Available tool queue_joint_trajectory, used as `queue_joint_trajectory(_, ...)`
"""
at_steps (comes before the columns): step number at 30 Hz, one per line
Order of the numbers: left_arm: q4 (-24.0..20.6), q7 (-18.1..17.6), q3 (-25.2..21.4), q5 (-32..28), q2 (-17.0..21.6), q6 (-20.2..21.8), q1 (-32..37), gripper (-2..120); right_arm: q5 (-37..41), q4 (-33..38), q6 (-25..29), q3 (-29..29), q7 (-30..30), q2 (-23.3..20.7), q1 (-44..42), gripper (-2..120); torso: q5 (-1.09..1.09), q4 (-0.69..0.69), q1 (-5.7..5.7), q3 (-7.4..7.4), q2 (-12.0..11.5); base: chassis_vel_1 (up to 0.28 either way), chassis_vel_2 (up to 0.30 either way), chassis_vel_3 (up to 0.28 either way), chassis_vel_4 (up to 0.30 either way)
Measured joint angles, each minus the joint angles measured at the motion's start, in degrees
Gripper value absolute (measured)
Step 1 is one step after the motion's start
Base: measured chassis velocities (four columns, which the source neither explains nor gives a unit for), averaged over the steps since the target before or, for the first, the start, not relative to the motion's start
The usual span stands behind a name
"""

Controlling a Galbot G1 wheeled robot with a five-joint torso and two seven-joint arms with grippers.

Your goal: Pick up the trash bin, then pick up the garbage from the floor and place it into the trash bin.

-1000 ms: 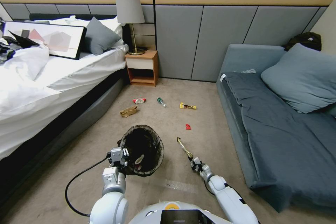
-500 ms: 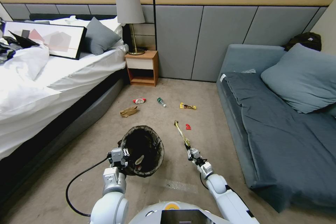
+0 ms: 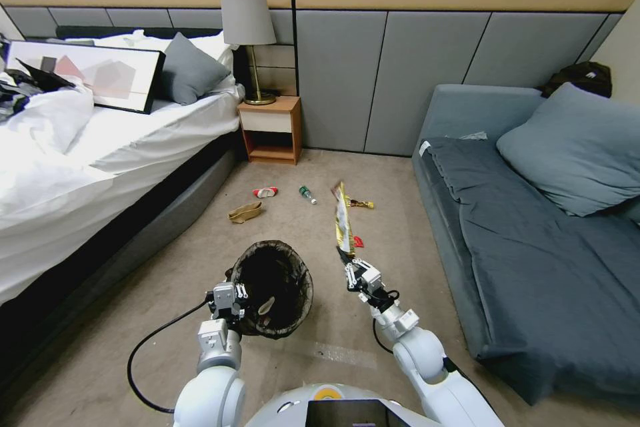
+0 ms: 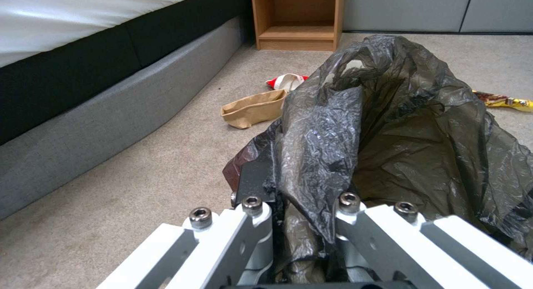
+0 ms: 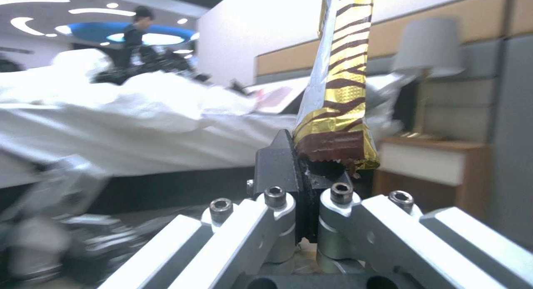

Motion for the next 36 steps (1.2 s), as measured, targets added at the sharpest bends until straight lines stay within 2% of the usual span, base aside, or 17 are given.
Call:
queue_joint_trajectory(4, 0.12, 0.01, 0.52, 0.0, -0.06, 0.18, -0.04, 7, 0.04, -1.2, -1.89, -6.08, 1.2, -5.18, 0.17, 0, 0.01, 0.0, 0.0, 0.0, 0.0, 0.0, 0.0, 0.0, 0.0)
queue_joint_trajectory(7, 0.14, -0.01, 0.8, -0.05, -0.14, 0.39, -0.04, 7, -0.8, -3.89, -2.53, -9.02, 2.07, -6.99, 0.75, 0, 0.01, 0.0, 0.0, 0.0, 0.0, 0.0, 0.0, 0.0, 0.0)
queue_joint_trajectory(15, -0.13, -0.04, 1.31, -0.18, -0.23, 0.67, -0.05, 7, -1.36, -6.95, -3.45, -11.63, 3.21, -6.72, 2.15, 0, 0.01, 0.0, 0.0, 0.0, 0.0, 0.0, 0.0, 0.0, 0.0)
queue_joint_trajectory(22, -0.67, -0.06, 1.6, -0.19, -0.23, 0.72, 0.07, 7, -2.7, -12.16, -3.4, -13.59, 3.71, -4.72, 3.56, 0, 0.01, 0.0, 0.0, 0.0, 0.0, 0.0, 0.0, 0.0, 0.0)
queue_joint_trajectory(36, -1.74, -0.21, 2.49, -0.21, -0.07, 0.74, 0.68, 7, -2.98, -16.58, -3.01, -12.87, 4.44, -3.08, 4.99, 0, 0.01, -0.01, 0.0, 0.0, 0.0, 0.0, 0.0, 0.0, 0.0)
